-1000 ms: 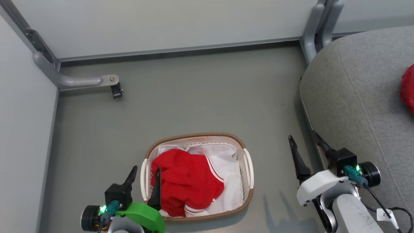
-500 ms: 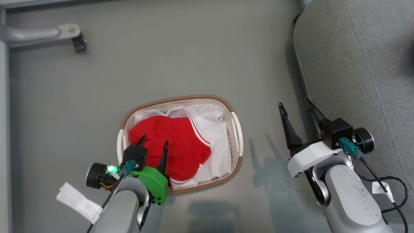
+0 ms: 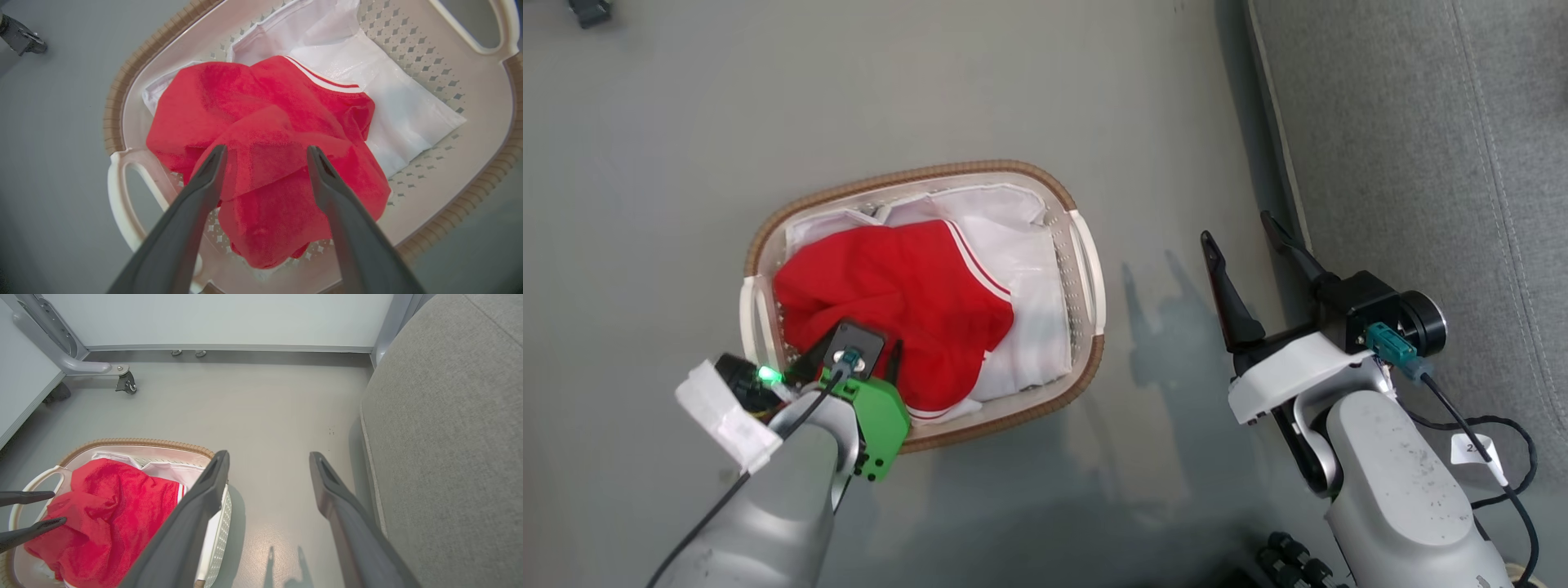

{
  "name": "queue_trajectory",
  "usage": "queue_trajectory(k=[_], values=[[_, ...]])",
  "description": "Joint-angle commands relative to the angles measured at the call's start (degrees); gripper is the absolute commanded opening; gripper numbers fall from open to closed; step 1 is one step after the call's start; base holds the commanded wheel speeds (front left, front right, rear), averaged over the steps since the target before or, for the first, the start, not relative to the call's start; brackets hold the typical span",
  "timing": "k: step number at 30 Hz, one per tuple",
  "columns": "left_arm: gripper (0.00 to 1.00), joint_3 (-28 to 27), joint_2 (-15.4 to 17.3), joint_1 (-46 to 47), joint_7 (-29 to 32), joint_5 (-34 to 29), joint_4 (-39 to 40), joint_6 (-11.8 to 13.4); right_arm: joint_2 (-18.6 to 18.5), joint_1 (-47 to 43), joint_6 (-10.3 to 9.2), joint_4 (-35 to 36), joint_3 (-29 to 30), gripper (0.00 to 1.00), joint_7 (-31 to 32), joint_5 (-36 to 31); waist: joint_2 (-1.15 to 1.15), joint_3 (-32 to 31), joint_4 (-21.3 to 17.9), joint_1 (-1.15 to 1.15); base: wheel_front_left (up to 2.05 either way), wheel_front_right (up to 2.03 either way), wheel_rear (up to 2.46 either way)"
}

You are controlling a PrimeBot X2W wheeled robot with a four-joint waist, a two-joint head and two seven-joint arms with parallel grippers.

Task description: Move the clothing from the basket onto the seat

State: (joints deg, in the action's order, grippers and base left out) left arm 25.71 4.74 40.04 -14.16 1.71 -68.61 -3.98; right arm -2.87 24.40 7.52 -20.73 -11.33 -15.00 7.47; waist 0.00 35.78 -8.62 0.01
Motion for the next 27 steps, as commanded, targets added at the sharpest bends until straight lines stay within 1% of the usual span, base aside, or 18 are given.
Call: queue_trajectory(k=[1, 5, 9, 14, 20, 23, 27], values=[[1.00, 0.75, 0.69, 2.10, 0.77, -1.28, -1.10, 0.43, -0.18, 1.04, -0.06, 0.31, -0.25, 1.00, -0.27, 0.37, 0.00, 2.64, -1.63, -0.01, 0.00, 0.00, 0.00], [1.00, 3.26, 1.18, 4.93, 2.02, -3.28, -3.08, 0.49, -0.17, 1.16, -0.06, 0.33, -0.86, 1.00, -0.27, 0.76, 0.00, 3.93, -1.92, -0.01, 0.00, 0.00, 0.00], [1.00, 5.69, 1.60, 7.17, 4.64, -5.27, -4.12, 0.32, -0.17, 1.51, -0.06, 0.15, -1.19, 1.00, -0.27, 1.13, 0.00, 4.87, -2.17, -0.01, 0.00, 0.00, 0.00], [1.00, 8.35, 2.03, 8.60, 8.44, -7.14, -4.90, -0.53, -0.18, 1.98, -0.06, 0.13, -1.54, 1.00, -0.27, 1.39, 0.00, 6.10, -2.58, -0.01, 0.00, 0.00, 0.00], [1.00, 8.64, 2.56, 9.87, 13.60, -6.25, -5.18, -1.14, -0.17, 2.41, -0.06, 0.70, -1.83, 1.00, -0.27, 2.38, 0.00, 8.08, -3.18, -0.01, 0.00, 0.00, 0.00], [1.00, 9.62, 2.79, 10.70, 15.12, -6.99, -5.21, -1.44, -0.18, 2.90, -0.06, 1.08, -2.05, 1.00, -0.28, 3.02, 0.00, 9.20, -3.53, -0.01, 0.00, 0.00, 0.00], [1.00, 9.79, 3.12, 11.63, 16.57, -6.35, -5.27, -1.58, -0.17, 3.34, -0.06, 1.55, -2.36, 1.00, -0.27, 3.85, 0.00, 10.92, -4.11, -0.01, 0.00, 0.00, 0.00]])
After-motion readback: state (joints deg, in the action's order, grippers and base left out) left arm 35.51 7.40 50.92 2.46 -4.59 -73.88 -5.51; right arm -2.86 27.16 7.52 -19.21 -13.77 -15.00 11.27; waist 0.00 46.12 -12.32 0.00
